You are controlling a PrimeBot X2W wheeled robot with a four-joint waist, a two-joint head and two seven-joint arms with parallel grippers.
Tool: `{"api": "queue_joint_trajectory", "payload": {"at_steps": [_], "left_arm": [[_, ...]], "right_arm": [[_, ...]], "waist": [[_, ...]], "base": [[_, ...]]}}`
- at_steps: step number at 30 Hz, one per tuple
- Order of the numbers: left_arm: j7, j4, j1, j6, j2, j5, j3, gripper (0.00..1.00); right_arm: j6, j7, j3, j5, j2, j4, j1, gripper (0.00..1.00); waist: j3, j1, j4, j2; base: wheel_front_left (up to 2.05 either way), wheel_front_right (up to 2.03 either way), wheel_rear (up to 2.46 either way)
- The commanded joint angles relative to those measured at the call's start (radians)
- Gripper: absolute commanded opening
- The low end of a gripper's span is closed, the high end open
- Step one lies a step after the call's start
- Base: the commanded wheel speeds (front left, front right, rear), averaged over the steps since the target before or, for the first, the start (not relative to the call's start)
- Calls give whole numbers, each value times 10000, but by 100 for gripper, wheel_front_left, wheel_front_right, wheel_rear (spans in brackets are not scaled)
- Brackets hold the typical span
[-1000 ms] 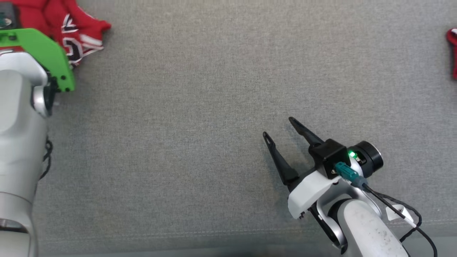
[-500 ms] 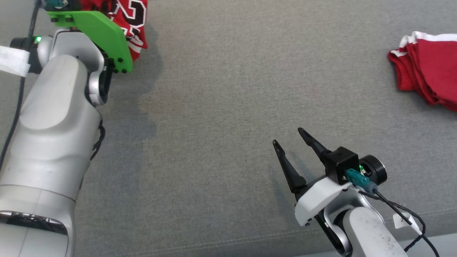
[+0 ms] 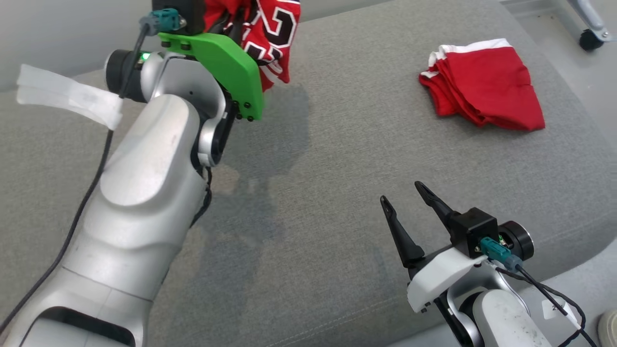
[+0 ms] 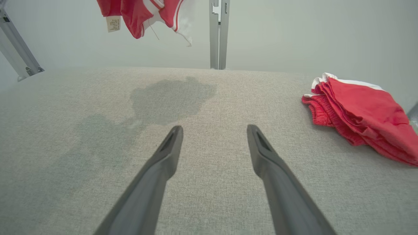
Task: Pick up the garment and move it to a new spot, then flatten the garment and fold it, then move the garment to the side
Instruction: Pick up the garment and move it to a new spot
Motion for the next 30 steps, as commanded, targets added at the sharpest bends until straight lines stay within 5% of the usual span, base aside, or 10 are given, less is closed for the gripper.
{"api": "queue_joint_trajectory", "payload": {"at_steps": [1, 9, 15, 17, 30], "left_arm": [[-54, -192, 163, 12, -22, -4, -69, 0], [-307, -1129, 1310, 351, -162, -313, -137, 0], [-520, -520, 2500, 545, 299, -239, -249, 2], [-651, -235, 2829, 598, 418, -232, -267, 100], [-1126, 501, 3796, 845, 1163, -447, 57, 100]], "right_arm": [[-15, 21, -21, -23, -5, -41, 126, 100], [-15, -155, -208, 136, -2, -149, 90, 100], [-15, -282, -139, 202, -5, -39, -93, 100], [-15, -339, -130, 173, -5, -26, -152, 100], [-15, -296, -113, 102, -6, 172, -33, 100]], "waist": [[16, 1, -448, -1], [529, 1, -453, -1], [788, 1, -209, -1], [815, 1, -126, -1], [316, 1, 185, -1]], "base": [[0, 0, 0], [0, 0, 0], [0, 0, 0], [0, 0, 0], [0, 0, 0]]}}
